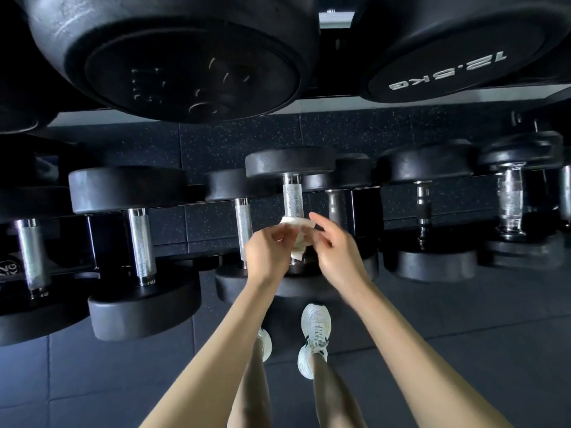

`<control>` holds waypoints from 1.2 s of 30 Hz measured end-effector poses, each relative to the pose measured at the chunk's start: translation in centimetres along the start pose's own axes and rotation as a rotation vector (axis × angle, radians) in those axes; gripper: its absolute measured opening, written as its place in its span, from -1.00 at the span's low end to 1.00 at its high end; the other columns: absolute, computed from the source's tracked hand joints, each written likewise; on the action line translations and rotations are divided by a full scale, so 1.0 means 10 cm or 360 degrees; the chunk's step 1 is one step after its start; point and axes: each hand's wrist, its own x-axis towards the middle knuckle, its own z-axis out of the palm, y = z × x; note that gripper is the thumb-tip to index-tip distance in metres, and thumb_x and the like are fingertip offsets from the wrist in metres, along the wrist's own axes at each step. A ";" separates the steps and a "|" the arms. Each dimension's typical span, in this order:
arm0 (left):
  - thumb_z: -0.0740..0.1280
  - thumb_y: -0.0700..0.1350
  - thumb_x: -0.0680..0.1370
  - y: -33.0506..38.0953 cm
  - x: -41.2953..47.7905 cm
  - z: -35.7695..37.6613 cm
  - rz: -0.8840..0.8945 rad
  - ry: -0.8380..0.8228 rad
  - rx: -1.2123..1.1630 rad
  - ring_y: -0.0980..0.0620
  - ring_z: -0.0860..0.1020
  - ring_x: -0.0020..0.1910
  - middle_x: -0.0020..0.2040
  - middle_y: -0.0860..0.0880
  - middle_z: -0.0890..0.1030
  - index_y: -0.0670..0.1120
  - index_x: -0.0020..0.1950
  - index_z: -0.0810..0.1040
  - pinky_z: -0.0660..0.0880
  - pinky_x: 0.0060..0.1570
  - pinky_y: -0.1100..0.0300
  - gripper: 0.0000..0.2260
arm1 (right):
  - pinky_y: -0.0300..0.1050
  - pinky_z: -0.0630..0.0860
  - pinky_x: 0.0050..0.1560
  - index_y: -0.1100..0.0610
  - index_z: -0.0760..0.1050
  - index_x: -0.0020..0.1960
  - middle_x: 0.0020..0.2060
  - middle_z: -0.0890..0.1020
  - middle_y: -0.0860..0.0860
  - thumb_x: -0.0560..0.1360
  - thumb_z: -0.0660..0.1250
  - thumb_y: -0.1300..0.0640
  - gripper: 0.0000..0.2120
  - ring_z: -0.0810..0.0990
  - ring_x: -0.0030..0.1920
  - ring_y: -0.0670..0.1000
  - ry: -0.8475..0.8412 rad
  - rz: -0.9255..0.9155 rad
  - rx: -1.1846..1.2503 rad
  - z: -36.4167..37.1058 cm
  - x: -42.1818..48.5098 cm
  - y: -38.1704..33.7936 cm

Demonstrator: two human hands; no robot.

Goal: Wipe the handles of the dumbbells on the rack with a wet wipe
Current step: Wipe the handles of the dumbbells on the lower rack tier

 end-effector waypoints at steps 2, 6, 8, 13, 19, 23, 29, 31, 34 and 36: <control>0.31 0.03 0.56 0.02 0.05 0.07 -0.0053 0.0024 -0.0024 0.10 0.51 -0.32 -0.23 -0.07 0.66 -0.09 -0.05 0.69 0.31 -0.41 0.32 -0.76 | -0.01 0.48 0.21 0.00 0.48 0.27 0.09 0.64 0.03 0.56 0.19 0.21 -0.68 0.60 0.11 0.00 0.0161 0.0041 0.0135 -0.01 0.03 0.10; 0.37 0.06 0.51 0.03 0.12 0.23 -0.0188 0.0105 -0.0175 0.24 0.50 -0.44 -0.36 0.04 0.64 -0.07 -0.23 0.66 0.32 -0.48 0.43 -0.77 | 0.00 0.46 0.14 0.12 0.52 0.14 0.04 0.64 0.04 0.61 0.15 0.08 -0.77 0.58 0.09 0.08 0.0357 0.0139 0.0091 0.09 0.01 0.28; 0.39 0.03 0.50 0.01 0.16 0.27 -0.0241 0.0156 -0.0262 0.25 0.43 -0.50 -0.44 0.09 0.56 -0.07 -0.30 0.62 0.29 -0.51 0.45 -0.76 | -0.01 0.45 0.06 0.13 0.53 0.06 -0.08 0.64 0.03 0.62 0.10 0.05 -0.74 0.58 0.01 0.10 0.0387 0.0293 0.0205 0.19 -0.01 0.32; 0.39 -0.05 0.52 0.05 0.39 0.24 -0.0242 0.0184 -0.0650 0.23 0.34 -0.38 -0.42 0.12 0.47 -0.20 -0.13 0.64 0.25 -0.49 0.51 -0.80 | -0.01 0.44 0.03 0.13 0.55 0.01 -0.15 0.64 0.00 0.61 0.13 0.05 -0.74 0.57 -0.06 0.04 0.0524 0.0296 0.0384 0.26 -0.01 0.38; 0.37 0.05 0.50 0.14 0.69 0.17 -0.0237 -0.0016 -0.0881 0.12 0.59 -0.07 -0.04 -0.01 0.67 -0.11 0.08 0.64 0.49 -0.09 0.39 -0.72 | -0.15 0.38 0.13 0.11 0.54 0.12 -0.14 0.56 -0.14 0.62 0.12 0.06 -0.74 0.50 -0.04 -0.11 0.0452 0.0287 0.0412 0.25 0.02 0.40; 0.33 0.09 0.53 0.08 0.67 0.19 -0.0027 0.0034 -0.0477 0.14 0.40 -0.36 -0.36 0.05 0.51 -0.12 -0.27 0.58 0.31 -0.33 0.34 -0.68 | -0.13 0.40 0.09 0.13 0.56 0.07 -0.19 0.57 -0.13 0.61 0.13 0.09 -0.75 0.51 -0.08 -0.09 0.0463 0.0272 0.0421 0.25 0.02 0.39; 0.32 0.02 0.56 0.02 0.32 0.30 0.0213 0.0327 0.0233 0.17 0.30 -0.50 -0.48 0.13 0.34 -0.09 -0.35 0.35 0.28 -0.49 0.34 -0.66 | 0.09 0.45 -0.02 0.21 0.52 -0.09 -0.22 0.63 0.10 0.60 0.15 0.12 -0.76 0.54 -0.17 0.11 0.0504 0.0221 0.0356 0.27 0.00 0.40; 0.34 0.02 0.54 0.04 0.40 0.28 0.0175 0.0277 0.0065 0.18 0.27 -0.54 -0.52 0.12 0.32 -0.05 -0.43 0.33 0.23 -0.53 0.35 -0.61 | 0.01 0.45 0.03 0.16 0.55 0.00 -0.13 0.65 0.05 0.59 0.16 0.14 -0.80 0.52 -0.15 0.02 0.0505 0.0218 0.0339 0.27 0.01 0.40; 0.30 0.03 0.56 0.08 0.55 0.21 0.0053 0.0029 -0.0550 0.25 0.29 -0.51 -0.47 0.02 0.48 -0.10 -0.33 0.55 0.23 -0.47 0.44 -0.68 | -0.06 0.44 0.16 0.11 0.54 0.16 0.03 0.64 -0.03 0.58 0.17 0.12 -0.77 0.56 0.07 -0.03 0.0512 0.0242 0.0332 0.28 0.02 0.45; 0.27 0.06 0.57 0.02 0.68 0.17 -0.0001 -0.0270 -0.0915 0.18 0.54 -0.27 -0.17 -0.16 0.66 -0.25 -0.06 0.64 0.44 -0.21 0.38 -0.63 | -0.06 0.44 0.20 0.11 0.53 0.18 0.07 0.63 -0.05 0.58 0.17 0.11 -0.75 0.55 0.13 -0.04 0.0516 0.0234 0.0361 0.30 0.03 0.47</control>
